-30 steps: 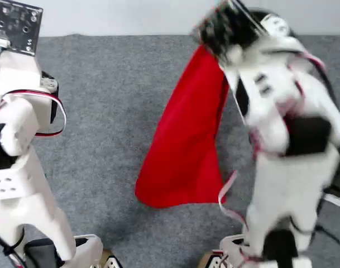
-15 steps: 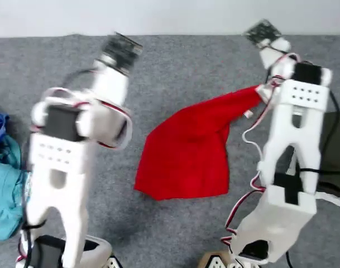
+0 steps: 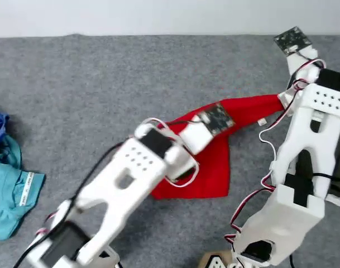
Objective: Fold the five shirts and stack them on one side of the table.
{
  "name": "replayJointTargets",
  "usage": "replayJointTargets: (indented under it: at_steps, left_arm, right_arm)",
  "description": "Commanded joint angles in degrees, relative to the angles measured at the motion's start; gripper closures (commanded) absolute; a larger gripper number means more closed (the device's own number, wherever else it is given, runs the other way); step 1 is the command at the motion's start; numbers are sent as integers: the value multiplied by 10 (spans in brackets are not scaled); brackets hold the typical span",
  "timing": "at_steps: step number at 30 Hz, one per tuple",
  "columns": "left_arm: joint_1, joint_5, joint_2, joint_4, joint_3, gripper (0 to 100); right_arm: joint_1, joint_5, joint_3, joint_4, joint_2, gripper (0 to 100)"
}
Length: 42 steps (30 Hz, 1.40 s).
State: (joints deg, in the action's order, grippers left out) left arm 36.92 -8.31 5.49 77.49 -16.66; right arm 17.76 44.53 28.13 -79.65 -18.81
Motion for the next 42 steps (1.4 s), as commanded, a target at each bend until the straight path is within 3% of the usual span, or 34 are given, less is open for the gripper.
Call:
replayJointTargets:
  at_steps: [1, 7, 12, 17, 28, 32, 34, 39, 42]
  left_arm:
    - [25, 4, -80, -4, 71, 887]
    - [95, 2, -215, 65, 212, 841]
    - [113, -5, -308, 133, 281, 837]
    - [105, -24, -369, 161, 323, 836]
    - [98, 1, -453, 139, 376, 847]
    - [94, 5, -457, 129, 378, 953]
    - [92, 5, -457, 146, 396, 996]
    - [68, 8, -456, 229, 502, 994]
    - [33, 8, -435, 231, 553, 995]
  right_arm:
    - [9, -7, 4, -27, 6, 988]
    - [9, -27, 4, -35, 6, 988]
    - [9, -31, 4, -37, 8, 988]
    - [10, -31, 4, -37, 8, 988]
    - [7, -32, 4, -37, 7, 988]
    - [7, -32, 4, -36, 9, 988]
    - [7, -32, 5, -36, 9, 988]
    - [8, -31, 7, -36, 9, 988]
    - [7, -31, 7, -36, 10, 988]
